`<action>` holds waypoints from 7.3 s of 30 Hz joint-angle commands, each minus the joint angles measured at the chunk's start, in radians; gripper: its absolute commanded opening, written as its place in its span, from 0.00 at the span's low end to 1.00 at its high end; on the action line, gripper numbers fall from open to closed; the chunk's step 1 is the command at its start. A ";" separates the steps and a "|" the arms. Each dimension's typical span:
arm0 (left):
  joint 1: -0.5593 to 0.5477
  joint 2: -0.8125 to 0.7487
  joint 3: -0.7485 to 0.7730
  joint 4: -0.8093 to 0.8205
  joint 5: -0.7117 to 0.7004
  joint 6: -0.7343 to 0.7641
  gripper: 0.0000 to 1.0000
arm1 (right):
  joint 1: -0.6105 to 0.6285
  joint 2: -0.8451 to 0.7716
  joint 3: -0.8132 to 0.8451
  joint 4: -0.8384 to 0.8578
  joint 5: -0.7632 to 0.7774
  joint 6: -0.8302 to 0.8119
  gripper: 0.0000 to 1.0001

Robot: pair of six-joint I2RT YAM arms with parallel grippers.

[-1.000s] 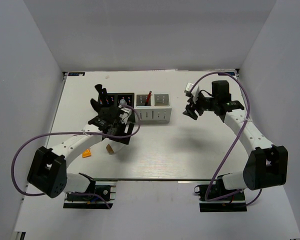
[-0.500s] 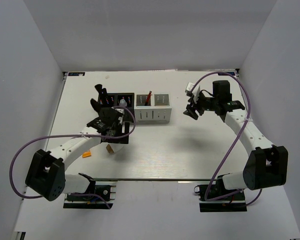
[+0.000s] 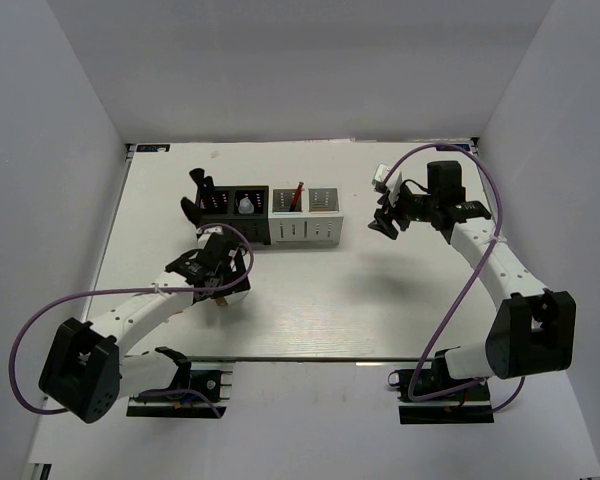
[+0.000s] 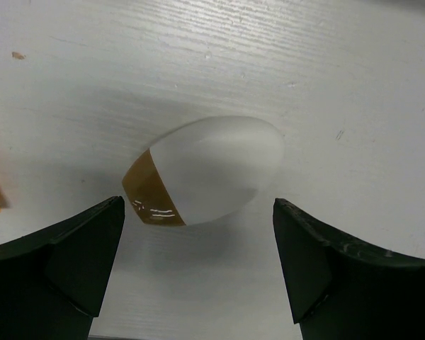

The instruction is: Organize the makeup

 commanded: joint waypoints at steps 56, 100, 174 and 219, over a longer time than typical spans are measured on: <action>-0.068 0.304 0.002 0.135 -0.067 -0.063 0.79 | -0.028 0.006 -0.002 -0.027 -0.038 -0.032 0.71; -0.111 0.335 -0.015 0.101 0.009 -0.092 0.89 | -0.039 -0.034 -0.028 -0.030 -0.049 -0.039 0.72; -0.130 0.062 -0.018 0.179 0.230 0.176 0.34 | -0.036 -0.040 -0.026 -0.031 -0.067 -0.026 0.72; -0.166 0.417 0.117 0.083 0.013 0.074 0.84 | -0.037 -0.055 -0.057 -0.025 -0.069 -0.013 0.72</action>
